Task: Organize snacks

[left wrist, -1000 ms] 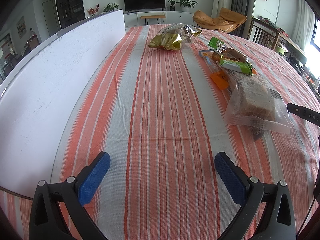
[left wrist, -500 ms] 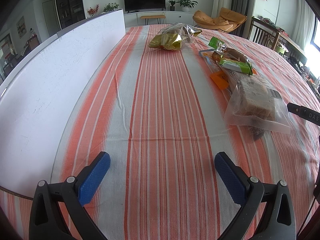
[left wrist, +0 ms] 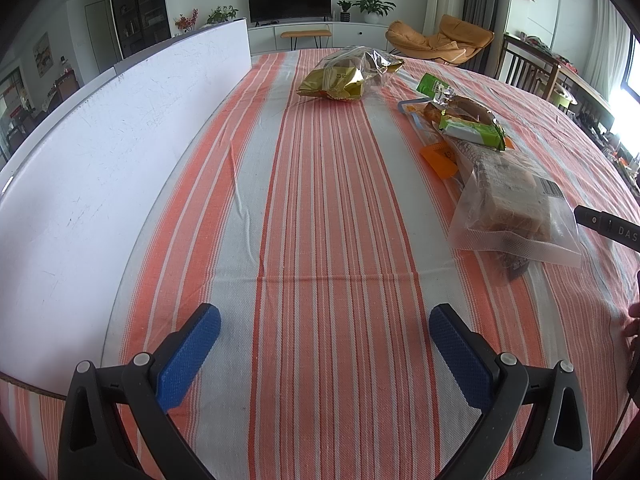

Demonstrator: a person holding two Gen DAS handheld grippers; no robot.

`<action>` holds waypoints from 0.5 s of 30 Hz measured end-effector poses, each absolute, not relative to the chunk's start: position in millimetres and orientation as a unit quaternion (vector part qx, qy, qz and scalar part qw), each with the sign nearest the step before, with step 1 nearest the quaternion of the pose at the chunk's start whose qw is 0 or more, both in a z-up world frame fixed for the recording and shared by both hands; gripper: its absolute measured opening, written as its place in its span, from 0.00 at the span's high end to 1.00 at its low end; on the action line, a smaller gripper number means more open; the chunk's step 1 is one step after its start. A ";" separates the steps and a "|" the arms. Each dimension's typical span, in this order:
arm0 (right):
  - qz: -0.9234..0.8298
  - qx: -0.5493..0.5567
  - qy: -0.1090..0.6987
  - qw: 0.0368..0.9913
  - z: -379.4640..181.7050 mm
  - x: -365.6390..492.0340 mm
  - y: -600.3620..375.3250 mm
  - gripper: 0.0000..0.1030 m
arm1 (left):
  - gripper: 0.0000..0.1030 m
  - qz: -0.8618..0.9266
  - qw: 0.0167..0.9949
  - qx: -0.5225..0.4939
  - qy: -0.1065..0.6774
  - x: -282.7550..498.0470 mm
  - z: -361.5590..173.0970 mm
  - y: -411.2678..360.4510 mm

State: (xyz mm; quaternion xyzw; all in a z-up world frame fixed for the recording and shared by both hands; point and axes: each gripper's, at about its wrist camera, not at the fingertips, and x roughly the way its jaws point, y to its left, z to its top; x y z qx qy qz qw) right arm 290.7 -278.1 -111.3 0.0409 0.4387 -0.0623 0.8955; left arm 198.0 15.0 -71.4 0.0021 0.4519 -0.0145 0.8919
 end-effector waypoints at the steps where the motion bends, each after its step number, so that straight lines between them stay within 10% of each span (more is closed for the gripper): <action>1: -0.062 0.041 0.439 0.896 -111.3 290.8 -278.0 0.04 | 0.00 -0.015 0.892 0.002 0.452 198.0 -71.3 15.1; 15: -0.063 0.040 0.439 0.895 -111.4 290.7 -278.0 0.03 | 0.00 -0.122 0.900 -0.036 0.417 209.1 -5.0 -3.7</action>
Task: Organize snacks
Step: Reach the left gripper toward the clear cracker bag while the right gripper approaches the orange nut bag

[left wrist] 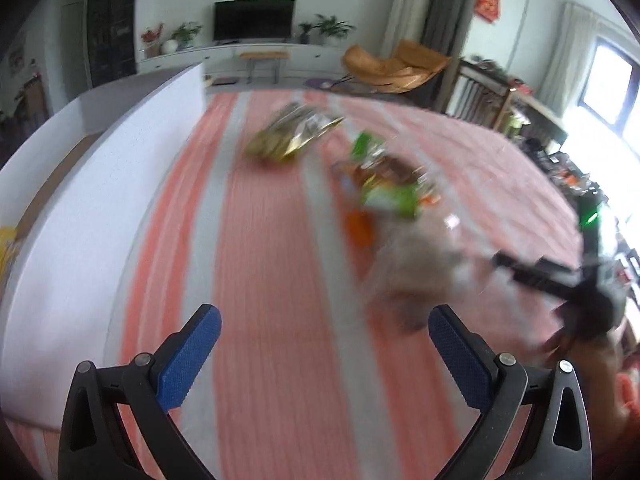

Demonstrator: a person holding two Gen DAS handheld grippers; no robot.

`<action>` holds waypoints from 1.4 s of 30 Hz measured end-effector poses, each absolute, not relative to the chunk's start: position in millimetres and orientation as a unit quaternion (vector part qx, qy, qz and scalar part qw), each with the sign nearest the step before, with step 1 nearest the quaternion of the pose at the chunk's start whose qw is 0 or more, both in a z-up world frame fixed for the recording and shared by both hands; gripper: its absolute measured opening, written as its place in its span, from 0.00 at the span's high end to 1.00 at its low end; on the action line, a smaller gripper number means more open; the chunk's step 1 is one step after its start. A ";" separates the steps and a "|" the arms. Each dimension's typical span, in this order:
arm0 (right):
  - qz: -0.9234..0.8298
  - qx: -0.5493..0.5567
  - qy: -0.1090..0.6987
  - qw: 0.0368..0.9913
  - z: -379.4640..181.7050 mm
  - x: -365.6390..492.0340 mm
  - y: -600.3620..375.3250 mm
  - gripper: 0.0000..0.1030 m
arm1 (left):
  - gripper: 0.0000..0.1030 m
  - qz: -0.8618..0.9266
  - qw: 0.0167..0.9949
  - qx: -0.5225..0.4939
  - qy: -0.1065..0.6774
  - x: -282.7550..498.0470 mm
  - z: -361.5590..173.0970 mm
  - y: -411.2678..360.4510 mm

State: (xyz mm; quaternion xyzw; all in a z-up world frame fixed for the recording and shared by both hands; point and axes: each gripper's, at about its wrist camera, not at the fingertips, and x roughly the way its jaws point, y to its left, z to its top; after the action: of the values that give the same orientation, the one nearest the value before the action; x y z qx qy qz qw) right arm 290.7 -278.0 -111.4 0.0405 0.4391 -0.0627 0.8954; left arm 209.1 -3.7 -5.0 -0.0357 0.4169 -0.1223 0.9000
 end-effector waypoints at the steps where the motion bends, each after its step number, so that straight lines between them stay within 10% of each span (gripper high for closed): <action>1: -0.063 0.041 0.439 0.895 -111.6 290.7 -278.3 0.03 | 0.00 -0.139 0.895 -0.028 0.424 219.2 0.7 -16.6; 7: -0.063 0.041 0.439 0.895 -111.4 290.7 -278.1 0.03 | 0.02 -0.163 0.846 0.061 0.504 275.1 -29.1 -89.5; 11: -0.063 0.041 0.439 0.895 -111.4 290.7 -278.3 0.03 | 0.48 -0.159 0.851 0.042 0.499 266.5 -32.2 -85.2; 15: -0.063 0.040 0.439 0.895 -111.6 290.9 -277.9 0.03 | 0.54 -0.132 0.855 0.019 0.501 221.0 -29.2 -50.5; 22: -0.062 0.041 0.439 0.895 -111.4 290.7 -278.2 0.03 | 0.45 -0.058 0.875 -0.015 0.481 164.7 -36.5 11.0; 24: -0.062 0.042 0.439 0.895 -111.3 290.6 -278.0 0.03 | 0.18 -0.039 0.885 -0.020 0.464 166.5 -41.8 20.4; 27: -0.062 0.042 0.439 0.895 -111.3 290.7 -278.1 0.03 | 0.11 -0.025 0.883 -0.002 0.469 177.0 -60.5 24.7; 42: -0.014 0.035 0.465 0.884 -109.3 303.1 -272.1 0.03 | 0.00 -0.016 0.890 -0.005 0.455 184.1 -72.8 26.2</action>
State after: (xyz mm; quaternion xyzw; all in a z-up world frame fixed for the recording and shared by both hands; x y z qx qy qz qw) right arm 303.1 -272.1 -109.3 0.0350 0.4651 -0.0137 0.8844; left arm 184.1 26.2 -72.8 -0.0052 0.4552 -0.0160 0.8902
